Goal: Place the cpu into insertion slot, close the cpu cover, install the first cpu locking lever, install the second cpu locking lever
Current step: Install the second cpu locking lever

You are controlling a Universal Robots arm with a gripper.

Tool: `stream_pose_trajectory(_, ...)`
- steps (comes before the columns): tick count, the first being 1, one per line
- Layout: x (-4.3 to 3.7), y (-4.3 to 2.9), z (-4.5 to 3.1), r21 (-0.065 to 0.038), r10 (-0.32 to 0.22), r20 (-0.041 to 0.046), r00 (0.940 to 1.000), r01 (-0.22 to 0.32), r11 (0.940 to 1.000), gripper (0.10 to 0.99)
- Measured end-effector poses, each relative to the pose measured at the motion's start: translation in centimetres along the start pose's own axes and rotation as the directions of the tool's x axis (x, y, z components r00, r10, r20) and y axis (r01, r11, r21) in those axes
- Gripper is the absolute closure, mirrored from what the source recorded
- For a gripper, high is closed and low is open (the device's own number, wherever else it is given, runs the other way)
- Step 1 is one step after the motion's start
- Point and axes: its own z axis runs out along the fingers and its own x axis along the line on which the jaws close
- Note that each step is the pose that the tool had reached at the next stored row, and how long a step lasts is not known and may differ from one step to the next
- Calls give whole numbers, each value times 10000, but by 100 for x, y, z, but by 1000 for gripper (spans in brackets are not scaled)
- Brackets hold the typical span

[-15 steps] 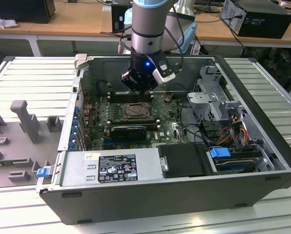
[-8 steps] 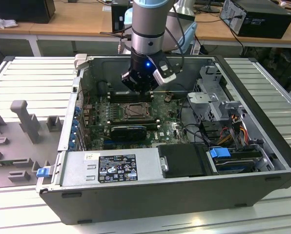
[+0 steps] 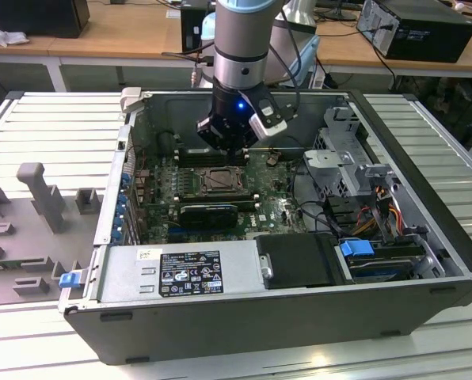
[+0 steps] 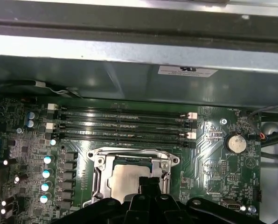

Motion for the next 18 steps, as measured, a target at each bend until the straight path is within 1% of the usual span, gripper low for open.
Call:
stream_pose_trajectory(8, 1, -6, -3, -1, 3, 0, 10000, -3, 10000, 980)
stream_pose_trajectory(14, 2, -29, -5, 1, 10, 2, 10000, -10, 10000, 980)
stream_pose_trajectory(16, 2, -31, -17, 16, 9, -1, 10000, -9, 10000, 980)
stream_pose_trajectory(18, 2, -29, -49, 34, 8, -2, 10000, -8, 10000, 980)
